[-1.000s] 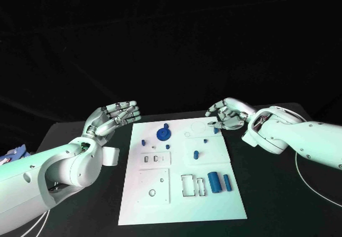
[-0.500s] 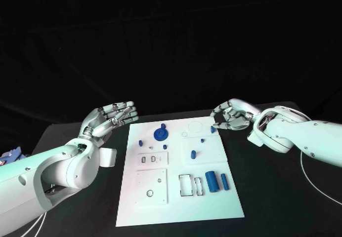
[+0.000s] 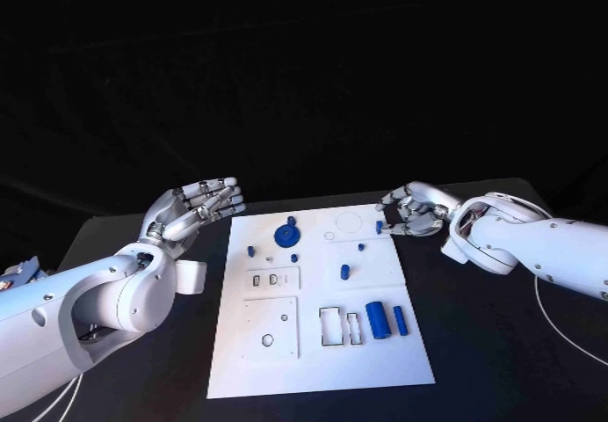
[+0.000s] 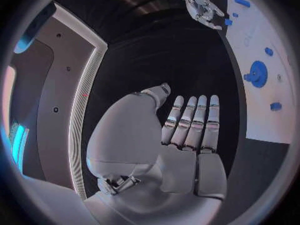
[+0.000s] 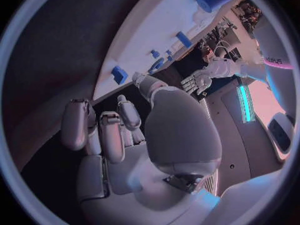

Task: Assemble the parts on the task board

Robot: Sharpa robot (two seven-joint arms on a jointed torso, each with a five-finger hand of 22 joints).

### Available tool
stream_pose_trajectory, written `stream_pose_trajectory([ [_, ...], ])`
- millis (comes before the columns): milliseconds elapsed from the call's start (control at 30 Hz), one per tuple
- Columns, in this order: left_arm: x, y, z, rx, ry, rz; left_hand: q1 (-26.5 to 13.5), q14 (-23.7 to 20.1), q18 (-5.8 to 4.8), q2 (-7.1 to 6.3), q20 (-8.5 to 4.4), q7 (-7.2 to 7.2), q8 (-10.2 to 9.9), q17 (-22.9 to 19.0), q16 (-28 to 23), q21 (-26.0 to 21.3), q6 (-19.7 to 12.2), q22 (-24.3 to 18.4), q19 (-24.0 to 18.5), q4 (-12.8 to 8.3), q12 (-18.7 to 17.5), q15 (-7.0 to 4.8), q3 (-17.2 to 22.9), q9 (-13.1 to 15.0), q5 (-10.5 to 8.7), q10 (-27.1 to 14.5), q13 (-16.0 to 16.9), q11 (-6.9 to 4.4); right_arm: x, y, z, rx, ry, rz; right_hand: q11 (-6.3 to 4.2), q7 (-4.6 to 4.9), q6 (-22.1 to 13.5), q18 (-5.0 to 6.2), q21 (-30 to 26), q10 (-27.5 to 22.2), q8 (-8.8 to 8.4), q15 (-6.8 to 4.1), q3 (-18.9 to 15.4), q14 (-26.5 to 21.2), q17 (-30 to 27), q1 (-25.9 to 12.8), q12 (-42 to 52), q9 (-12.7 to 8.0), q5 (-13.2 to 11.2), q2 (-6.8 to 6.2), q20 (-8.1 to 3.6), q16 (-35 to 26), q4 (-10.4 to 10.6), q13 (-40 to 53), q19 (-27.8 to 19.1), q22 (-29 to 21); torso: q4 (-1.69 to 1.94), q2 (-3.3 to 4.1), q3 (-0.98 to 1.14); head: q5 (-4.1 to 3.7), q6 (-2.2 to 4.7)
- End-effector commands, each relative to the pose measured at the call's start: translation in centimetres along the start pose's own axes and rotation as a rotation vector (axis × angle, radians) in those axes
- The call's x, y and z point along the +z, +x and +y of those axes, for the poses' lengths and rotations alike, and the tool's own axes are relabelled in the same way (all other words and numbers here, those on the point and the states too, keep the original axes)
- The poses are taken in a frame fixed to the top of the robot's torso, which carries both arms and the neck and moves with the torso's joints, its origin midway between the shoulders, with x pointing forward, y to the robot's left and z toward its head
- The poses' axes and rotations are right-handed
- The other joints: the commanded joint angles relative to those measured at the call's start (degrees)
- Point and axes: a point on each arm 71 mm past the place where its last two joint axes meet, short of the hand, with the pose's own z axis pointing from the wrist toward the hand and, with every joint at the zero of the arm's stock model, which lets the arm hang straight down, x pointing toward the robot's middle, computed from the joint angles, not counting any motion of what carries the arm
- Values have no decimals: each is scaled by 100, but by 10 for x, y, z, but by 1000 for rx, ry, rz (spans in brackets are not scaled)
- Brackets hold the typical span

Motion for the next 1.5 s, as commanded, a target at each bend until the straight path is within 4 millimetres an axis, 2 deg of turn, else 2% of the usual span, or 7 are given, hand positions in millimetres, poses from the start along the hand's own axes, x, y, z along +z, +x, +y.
stream_pose_trajectory([
  [33, 0, 2, -1, -12, 10, 20, -21, -34, 1, -39, 10, 431, -13, -10, -34, -37, -27, -6, -29, -21, -37, 17, 3, -6, -10, -31, -4, 3, 1, 4, -1, -28, 14, 27, -3, -9, -43, 100, -21, -25, -27, 48, -33, 400, 653, -9, -23, -9, 6, -60, 49, -29, -15, 10, -2, -4, -5, -2, 0, 15, -21],
  [167, 0, 2, -1, -11, 10, 19, -29, -23, 3, -41, 10, 428, -16, -9, -38, -36, -21, -9, -21, -41, -35, 14, 23, -8, -10, -24, -3, 0, 1, 5, -3, -31, 23, 30, 2, -2, -30, 97, -12, -15, -22, 52, -29, 400, 656, 5, -12, -4, 19, -42, 53, -28, -18, 22, 7, 8, -1, -8, 11, 20, -42],
  [300, 0, 2, -1, -11, 10, 19, -29, -23, 3, -41, 10, 428, -16, -9, -38, -36, -21, -9, -21, -41, -35, 14, 23, -8, -10, -24, -3, 0, 2, 8, -4, -32, 29, 31, 8, 4, 6, 93, -1, -4, -5, 58, -24, 402, 661, 19, 2, 7, 30, -16, 59, -26, -20, 35, 18, 22, -15, -9, 16, 27, -51],
  [600, 1, 3, -1, -12, 10, 21, -29, -23, 3, -41, 10, 428, -16, -9, -38, -36, -21, -9, -21, -41, -35, 14, 23, -8, -10, -24, -3, 0, 6, 13, -5, -32, 41, 30, -11, -20, 293, 85, 38, 78, 126, 49, 17, 397, 647, 12, 82, 76, 32, 107, 64, -32, 7, 107, 66, 78, 1, -10, 12, 24, -70],
  [867, 1, 2, -1, -12, 10, 20, -29, -23, 3, -41, 10, 428, -16, -9, -38, -36, -21, -9, -21, -41, -35, 14, 23, -8, -10, -24, -3, 0, 8, 20, -6, -25, 44, 36, -42, -51, 454, 78, 59, 150, 205, 23, 76, 403, 666, 16, 149, 108, -22, 172, 43, -27, 9, 175, 93, 111, -15, -9, 16, 33, -84],
  [1233, 1, 2, 0, -11, 9, 19, -29, -23, 3, -41, 10, 428, -16, -9, -38, -36, -21, -9, -21, -41, -35, 14, 23, -8, -10, -24, -3, 0, 9, 22, -4, -13, 39, 7, -98, -117, 656, 57, 138, 271, 309, -22, 165, 421, 729, -16, 251, 143, -38, 256, 6, -4, 31, 283, 161, 201, -7, -8, 8, 36, -100],
  [1500, 2, 1, 0, -10, 9, 18, -29, -23, 3, -41, 10, 428, -16, -9, -38, -36, -21, -9, -21, -41, -35, 14, 23, -8, -10, -24, -3, 0, 8, 17, -6, -15, 47, -57, -243, -283, 998, 35, 218, 392, 627, -145, 487, 442, 804, 73, 339, 283, -366, 537, -103, 22, -49, 391, 234, 306, -16, -7, 10, 38, -104],
])
